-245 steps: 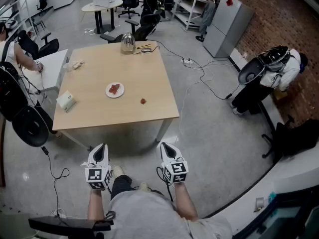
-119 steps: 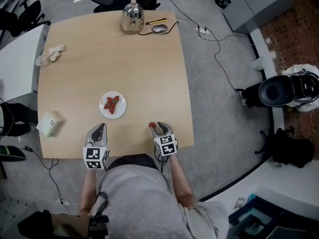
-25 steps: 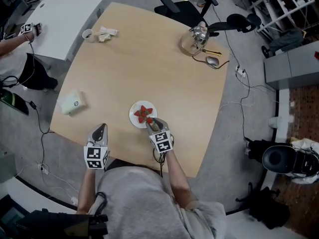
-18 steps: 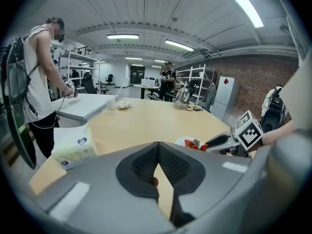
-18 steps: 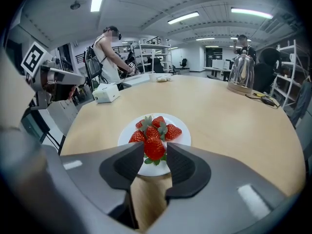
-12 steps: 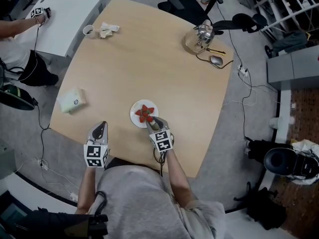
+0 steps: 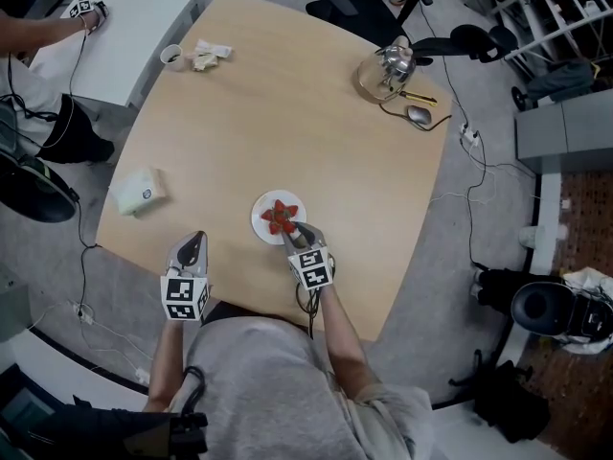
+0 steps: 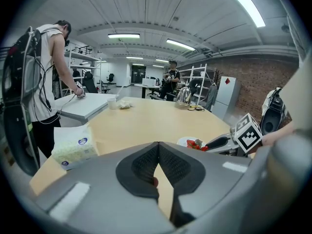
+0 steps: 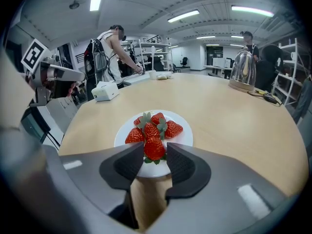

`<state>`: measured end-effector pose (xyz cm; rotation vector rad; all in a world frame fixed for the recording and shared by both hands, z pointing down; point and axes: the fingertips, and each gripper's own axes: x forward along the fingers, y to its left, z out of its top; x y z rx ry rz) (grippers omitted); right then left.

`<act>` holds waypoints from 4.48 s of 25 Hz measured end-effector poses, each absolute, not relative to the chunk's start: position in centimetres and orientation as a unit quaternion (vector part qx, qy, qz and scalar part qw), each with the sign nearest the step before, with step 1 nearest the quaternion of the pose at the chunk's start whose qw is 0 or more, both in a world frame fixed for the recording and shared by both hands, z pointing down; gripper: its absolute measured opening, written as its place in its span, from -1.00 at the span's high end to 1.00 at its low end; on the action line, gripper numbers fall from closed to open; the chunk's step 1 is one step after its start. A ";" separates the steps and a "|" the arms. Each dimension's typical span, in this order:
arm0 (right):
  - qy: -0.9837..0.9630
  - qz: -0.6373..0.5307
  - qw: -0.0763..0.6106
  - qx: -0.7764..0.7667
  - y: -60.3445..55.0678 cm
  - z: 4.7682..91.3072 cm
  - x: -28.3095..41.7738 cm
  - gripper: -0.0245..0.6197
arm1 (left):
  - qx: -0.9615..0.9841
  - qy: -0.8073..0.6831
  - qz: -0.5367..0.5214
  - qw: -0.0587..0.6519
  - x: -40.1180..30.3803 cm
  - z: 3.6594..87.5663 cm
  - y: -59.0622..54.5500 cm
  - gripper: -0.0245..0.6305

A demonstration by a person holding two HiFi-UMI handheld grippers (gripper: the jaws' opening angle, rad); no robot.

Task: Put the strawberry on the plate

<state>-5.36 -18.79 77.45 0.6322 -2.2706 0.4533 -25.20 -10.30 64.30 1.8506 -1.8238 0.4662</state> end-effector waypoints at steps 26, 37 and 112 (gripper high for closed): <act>-0.888 0.194 0.334 0.248 -18.1 76.5 -4.7 0.18 | 0.693 -0.660 0.168 0.237 -24.3 63.7 -10.3 0.86; -0.890 0.199 0.293 0.288 -18.0 73.5 -3.2 0.45 | 0.713 -0.647 0.161 0.219 -22.9 62.8 -10.2 0.86; -0.838 0.077 0.072 0.536 -2.2 53.9 11.1 0.90 | 0.857 -0.504 0.094 0.052 -9.2 51.2 -1.4 0.86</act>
